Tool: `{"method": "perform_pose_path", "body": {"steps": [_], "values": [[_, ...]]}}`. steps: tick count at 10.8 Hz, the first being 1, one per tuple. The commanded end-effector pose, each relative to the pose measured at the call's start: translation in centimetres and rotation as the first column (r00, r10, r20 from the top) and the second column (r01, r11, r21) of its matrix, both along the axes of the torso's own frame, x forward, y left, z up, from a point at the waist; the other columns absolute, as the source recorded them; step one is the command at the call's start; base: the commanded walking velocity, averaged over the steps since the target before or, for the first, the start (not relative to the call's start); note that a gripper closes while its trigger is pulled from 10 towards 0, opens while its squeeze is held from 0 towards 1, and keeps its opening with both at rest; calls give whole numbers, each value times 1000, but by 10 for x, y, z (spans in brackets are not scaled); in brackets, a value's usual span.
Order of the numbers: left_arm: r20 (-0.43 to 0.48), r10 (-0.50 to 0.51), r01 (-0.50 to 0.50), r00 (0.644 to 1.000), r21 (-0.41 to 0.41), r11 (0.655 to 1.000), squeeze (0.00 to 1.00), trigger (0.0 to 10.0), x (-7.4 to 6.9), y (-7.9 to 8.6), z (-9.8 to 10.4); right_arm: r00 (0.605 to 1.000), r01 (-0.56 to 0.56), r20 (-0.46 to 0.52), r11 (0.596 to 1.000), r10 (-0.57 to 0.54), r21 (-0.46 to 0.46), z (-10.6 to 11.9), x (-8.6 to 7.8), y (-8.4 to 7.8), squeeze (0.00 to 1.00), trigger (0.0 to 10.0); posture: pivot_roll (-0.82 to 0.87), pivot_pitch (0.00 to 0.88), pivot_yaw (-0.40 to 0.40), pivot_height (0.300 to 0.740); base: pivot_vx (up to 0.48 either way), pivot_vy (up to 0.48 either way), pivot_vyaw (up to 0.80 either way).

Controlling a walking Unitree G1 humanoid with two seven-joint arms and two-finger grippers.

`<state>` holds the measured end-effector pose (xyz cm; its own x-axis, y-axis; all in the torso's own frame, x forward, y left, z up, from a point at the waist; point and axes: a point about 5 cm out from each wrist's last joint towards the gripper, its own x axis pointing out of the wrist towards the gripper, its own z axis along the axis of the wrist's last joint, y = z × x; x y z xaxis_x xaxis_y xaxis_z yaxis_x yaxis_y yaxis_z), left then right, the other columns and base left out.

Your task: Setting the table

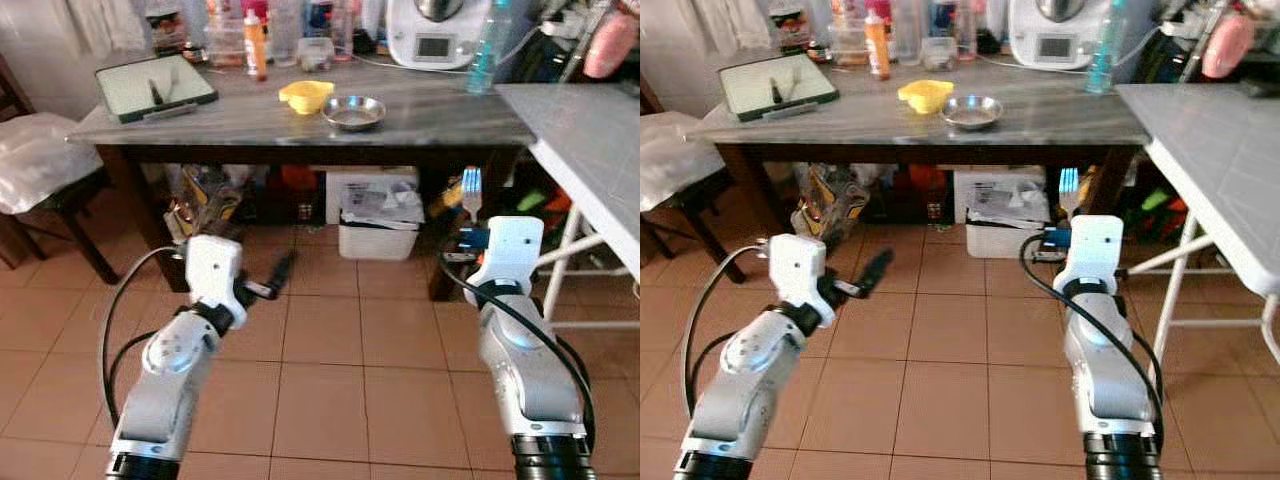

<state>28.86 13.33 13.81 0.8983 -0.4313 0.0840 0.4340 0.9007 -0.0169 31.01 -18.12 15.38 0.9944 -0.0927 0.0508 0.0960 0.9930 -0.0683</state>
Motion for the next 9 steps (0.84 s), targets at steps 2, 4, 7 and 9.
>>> {"method": "perform_pose_path", "body": {"steps": [2,4,7,9], "values": [[16,-20,20,1000,0,1000,0,10000,-2,0,4,1000,10,19,1000,-10,-3,4,0,-3,0,10000,-10,35,27,740,141,0,0],[8,-35,35,999,-6,999,0,10000,-4,-2,2,1000,17,18,1000,-17,-4,4,0,-4,0,10000,-11,38,28,740,311,0,0],[5,-52,52,999,-8,999,0,10000,-6,-5,2,999,32,20,999,-32,-7,5,-2,-7,0,10000,-19,45,29,740,356,0,0],[3,-57,57,998,-9,998,0,10000,-6,-6,1,999,32,18,999,-32,-8,5,-3,-8,0,10000,-22,45,27,740,379,0,0]]}}
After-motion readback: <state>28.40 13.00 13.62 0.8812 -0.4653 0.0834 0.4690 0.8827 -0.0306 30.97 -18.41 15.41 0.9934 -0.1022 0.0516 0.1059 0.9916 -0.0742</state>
